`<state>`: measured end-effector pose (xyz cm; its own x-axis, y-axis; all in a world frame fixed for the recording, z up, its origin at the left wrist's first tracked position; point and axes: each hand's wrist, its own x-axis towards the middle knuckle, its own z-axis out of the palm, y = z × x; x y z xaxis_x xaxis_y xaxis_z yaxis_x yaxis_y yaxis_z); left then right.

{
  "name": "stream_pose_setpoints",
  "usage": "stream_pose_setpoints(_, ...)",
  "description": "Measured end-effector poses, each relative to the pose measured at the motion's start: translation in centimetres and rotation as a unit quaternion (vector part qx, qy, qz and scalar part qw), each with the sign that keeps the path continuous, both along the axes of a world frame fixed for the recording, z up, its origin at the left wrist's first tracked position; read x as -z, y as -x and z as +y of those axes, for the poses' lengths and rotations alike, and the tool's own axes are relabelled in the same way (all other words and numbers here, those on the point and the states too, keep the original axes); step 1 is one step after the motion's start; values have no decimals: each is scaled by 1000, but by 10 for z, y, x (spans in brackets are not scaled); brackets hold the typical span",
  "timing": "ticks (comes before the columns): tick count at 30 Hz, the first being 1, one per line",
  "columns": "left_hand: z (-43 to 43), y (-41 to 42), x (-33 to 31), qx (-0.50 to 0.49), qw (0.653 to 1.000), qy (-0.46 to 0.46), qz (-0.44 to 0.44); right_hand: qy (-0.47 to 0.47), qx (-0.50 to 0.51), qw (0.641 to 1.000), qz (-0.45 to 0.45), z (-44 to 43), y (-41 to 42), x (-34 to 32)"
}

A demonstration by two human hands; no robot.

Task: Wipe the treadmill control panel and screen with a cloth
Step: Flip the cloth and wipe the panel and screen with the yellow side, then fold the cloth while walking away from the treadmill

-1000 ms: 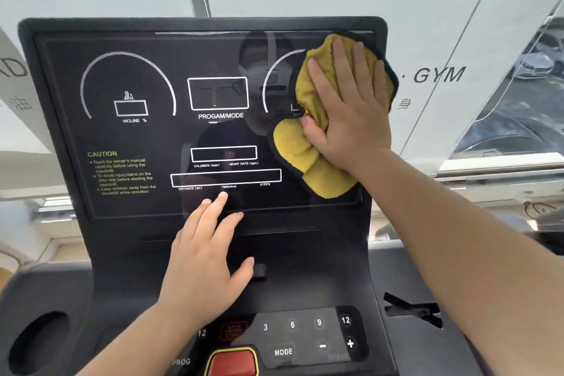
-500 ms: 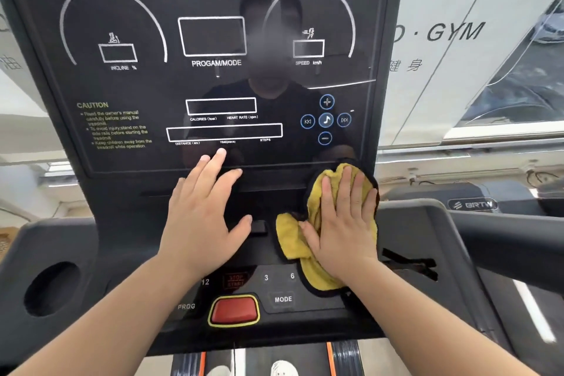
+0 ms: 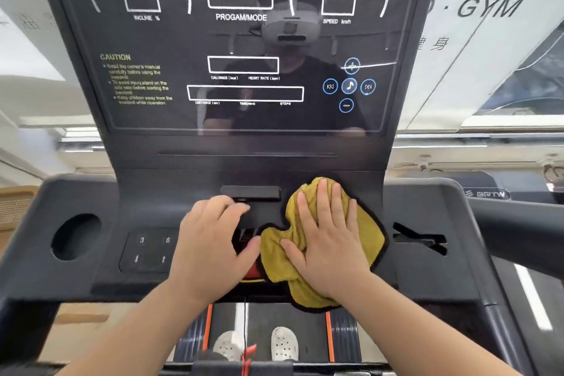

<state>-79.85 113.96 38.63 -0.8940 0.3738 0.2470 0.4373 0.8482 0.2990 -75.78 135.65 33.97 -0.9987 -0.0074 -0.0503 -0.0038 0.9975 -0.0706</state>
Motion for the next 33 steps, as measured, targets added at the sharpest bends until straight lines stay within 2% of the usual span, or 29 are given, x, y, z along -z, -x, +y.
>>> stream_pose_setpoints(5, 3, -2, 4, 52, 993, 92, -43, 14, 46, 999, -3, -20, -13, -1)
stream_pose_setpoints(8, 10, 4, 7, 106, 984, 135, -39, 15, 80, 997, 1, -29, -23, -2)
stream_pose_setpoints(14, 17, 19, 11, 208, 969, 137, 5, 23, 180, 983, 27, -52, -61, -4)
stream_pose_setpoints(16, 17, 17, 9, 241, 964, 113, 8, 29, 201, 978, 45, -59, -75, -5)
stream_pose_setpoints(19, 16, 14, 8, 287, 955, -23, -66, 29, 236, 968, 85, -70, -97, -9)
stream_pose_setpoints(22, 18, 4, 4, 317, 917, -144, -193, 48, 275, 955, 99, -82, -125, -12)
stream_pose_setpoints(24, 22, -10, -1, 312, 887, -182, -290, 67, 291, 949, 102, -88, -147, -13)
stream_pose_setpoints(26, 24, -25, -3, 321, 855, -208, -349, 76, 306, 942, 119, -95, -167, -14)
stream_pose_setpoints(30, 24, -54, -8, 403, 809, -206, -374, 150, 377, 900, 162, -110, -202, -16)
stream_pose_setpoints(33, 31, -81, -20, 471, 762, -214, -389, 248, 457, 838, 167, -123, -230, -14)
